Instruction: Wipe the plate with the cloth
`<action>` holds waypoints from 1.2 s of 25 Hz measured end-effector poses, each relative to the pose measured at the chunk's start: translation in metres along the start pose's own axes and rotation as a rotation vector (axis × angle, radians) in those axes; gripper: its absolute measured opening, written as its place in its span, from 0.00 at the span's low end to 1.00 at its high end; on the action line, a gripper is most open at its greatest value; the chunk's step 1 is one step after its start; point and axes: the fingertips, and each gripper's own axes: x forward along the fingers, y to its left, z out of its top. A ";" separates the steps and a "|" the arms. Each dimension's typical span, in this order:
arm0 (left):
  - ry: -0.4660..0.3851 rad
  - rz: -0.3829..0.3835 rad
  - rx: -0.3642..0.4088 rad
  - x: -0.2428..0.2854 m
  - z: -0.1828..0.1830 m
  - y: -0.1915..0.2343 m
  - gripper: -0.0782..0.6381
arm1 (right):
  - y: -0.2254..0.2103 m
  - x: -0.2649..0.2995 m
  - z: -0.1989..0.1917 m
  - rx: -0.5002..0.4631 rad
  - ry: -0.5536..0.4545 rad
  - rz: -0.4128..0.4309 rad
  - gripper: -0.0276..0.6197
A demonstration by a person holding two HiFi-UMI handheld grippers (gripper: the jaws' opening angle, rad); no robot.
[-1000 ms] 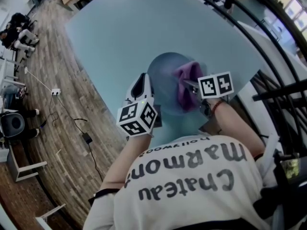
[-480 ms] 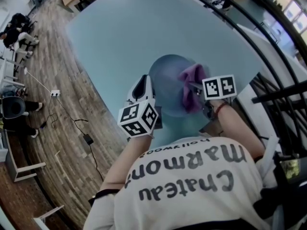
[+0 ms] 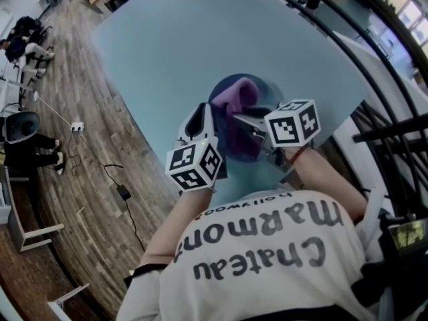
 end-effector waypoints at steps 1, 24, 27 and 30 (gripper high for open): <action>0.003 0.004 0.001 -0.001 -0.002 0.001 0.14 | 0.004 0.004 -0.003 -0.009 0.011 0.012 0.18; 0.159 -0.013 -0.079 -0.028 -0.028 0.036 0.13 | 0.016 0.033 -0.057 0.037 0.111 -0.017 0.18; 0.185 -0.062 -0.085 -0.026 -0.029 0.043 0.13 | 0.012 0.033 -0.063 0.085 0.088 -0.076 0.18; 0.203 -0.112 -0.088 -0.027 -0.031 0.050 0.13 | 0.010 0.035 -0.065 0.120 0.061 -0.125 0.18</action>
